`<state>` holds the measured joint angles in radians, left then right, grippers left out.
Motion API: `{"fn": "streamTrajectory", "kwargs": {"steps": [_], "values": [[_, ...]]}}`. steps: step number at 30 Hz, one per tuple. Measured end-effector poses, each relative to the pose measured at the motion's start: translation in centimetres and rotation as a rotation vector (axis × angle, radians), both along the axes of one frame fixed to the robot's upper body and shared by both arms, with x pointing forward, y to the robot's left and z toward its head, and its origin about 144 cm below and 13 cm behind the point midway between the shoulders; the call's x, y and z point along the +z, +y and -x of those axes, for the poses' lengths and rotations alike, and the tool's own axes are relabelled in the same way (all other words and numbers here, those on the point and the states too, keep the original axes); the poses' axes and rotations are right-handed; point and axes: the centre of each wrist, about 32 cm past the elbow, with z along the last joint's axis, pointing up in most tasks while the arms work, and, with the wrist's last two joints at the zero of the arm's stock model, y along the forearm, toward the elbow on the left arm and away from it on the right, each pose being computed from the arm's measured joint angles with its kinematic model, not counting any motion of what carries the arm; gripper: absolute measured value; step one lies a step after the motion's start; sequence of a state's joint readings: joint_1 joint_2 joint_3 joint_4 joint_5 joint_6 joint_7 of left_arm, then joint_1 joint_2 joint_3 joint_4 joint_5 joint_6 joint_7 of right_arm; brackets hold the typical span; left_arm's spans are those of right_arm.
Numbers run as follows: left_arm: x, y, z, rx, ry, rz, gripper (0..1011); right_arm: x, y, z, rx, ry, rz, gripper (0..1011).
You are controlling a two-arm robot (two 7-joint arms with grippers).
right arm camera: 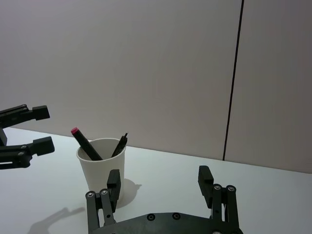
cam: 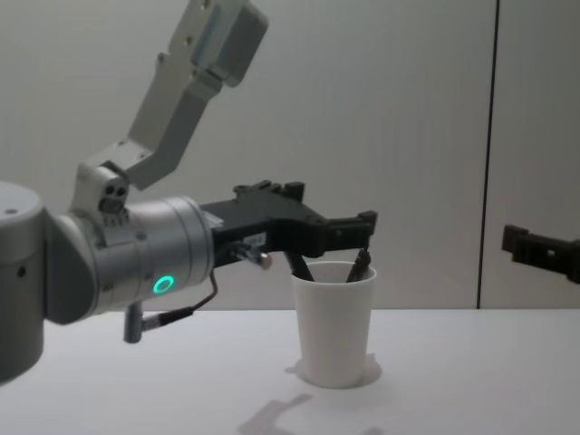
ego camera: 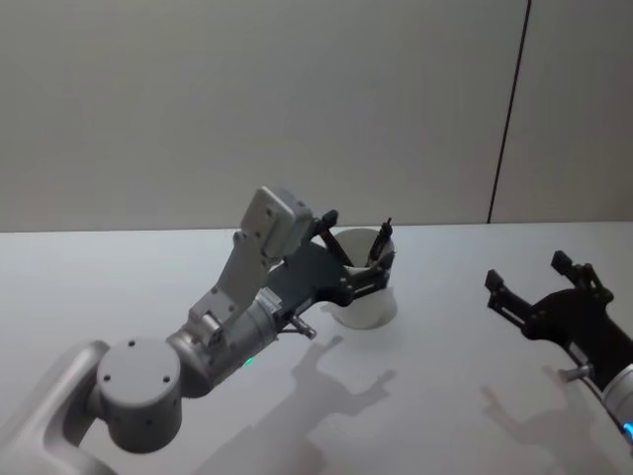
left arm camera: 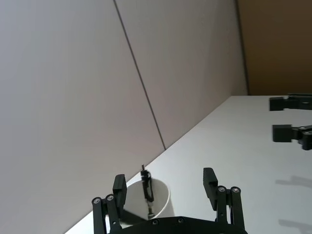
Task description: Place the pen into the pen holder.
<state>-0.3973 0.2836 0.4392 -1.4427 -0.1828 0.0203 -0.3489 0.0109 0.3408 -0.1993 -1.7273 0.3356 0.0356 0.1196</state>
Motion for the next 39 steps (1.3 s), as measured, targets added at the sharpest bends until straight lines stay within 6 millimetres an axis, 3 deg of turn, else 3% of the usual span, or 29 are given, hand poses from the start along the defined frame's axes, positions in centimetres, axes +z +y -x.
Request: {"fn": "streamTrajectory", "kwargs": {"steps": [8, 24, 39], "values": [[-0.5, 0.4, 1.6, 0.089, -0.018, 0.013, 1000, 0.1, 1.2, 0.9, -0.018, -0.014, 0.029, 1002], [-1.3, 0.8, 4.6, 0.24, -0.047, 0.037, 1000, 0.1, 1.3, 1.0, -0.02, -0.016, 0.031, 1002], [-1.4, 0.8, 5.1, 0.264, -0.05, 0.041, 1000, 0.1, 1.3, 1.0, -0.019, -0.016, 0.031, 1002]]}}
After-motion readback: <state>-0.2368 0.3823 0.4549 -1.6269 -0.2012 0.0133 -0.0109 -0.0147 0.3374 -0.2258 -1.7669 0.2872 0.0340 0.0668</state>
